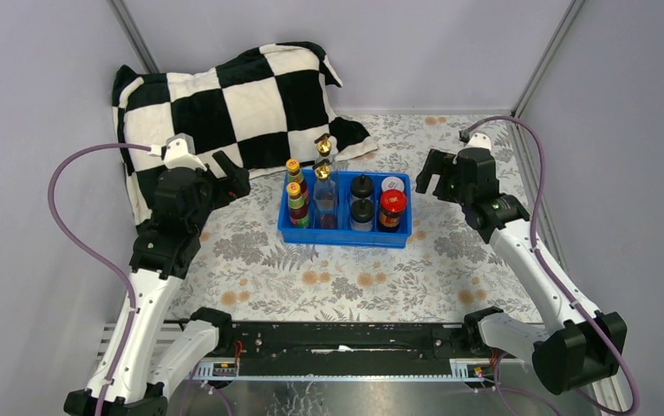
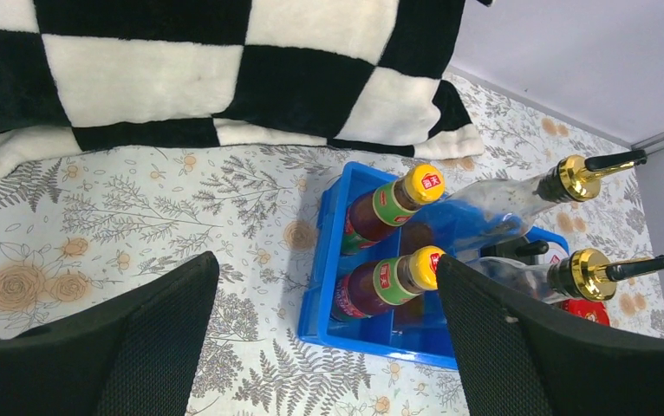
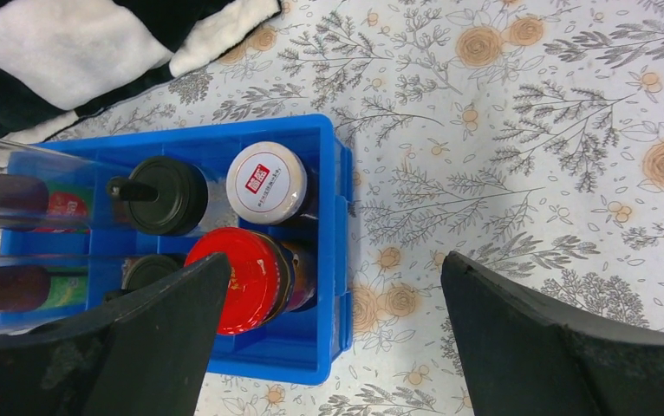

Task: Organize the condiment bottles
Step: Reset both arms

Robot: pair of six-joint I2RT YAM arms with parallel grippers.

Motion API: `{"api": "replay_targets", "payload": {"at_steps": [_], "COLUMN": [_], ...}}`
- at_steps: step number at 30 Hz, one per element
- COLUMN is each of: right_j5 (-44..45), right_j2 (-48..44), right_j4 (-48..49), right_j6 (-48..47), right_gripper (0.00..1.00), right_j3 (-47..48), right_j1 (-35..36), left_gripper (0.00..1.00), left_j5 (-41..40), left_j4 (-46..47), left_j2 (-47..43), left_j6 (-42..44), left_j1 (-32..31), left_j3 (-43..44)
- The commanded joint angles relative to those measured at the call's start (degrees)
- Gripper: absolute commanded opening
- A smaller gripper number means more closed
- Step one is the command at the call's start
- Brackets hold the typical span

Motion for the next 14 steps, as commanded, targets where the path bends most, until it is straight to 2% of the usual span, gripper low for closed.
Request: {"api": "replay_targets", "payload": {"at_steps": [1, 14], "right_j5": [-2.36, -1.97], "right_j2": [0.76, -0.23], "right_j4": [0.14, 1.02], "right_j6": [1.04, 0.27], "right_gripper": [1.0, 1.0], "right_j3": [1.92, 0.93], "right_j1": [-0.08, -0.09], "left_gripper": [0.99, 0.99], "left_j5": [-0.5, -0.59], "left_j4": [0.43, 1.03], "left_j2": [0.01, 0.08], "left_j6": [1.01, 0.92], "left_j1": [0.3, 0.3], "left_j3": [-1.05, -1.55]}}
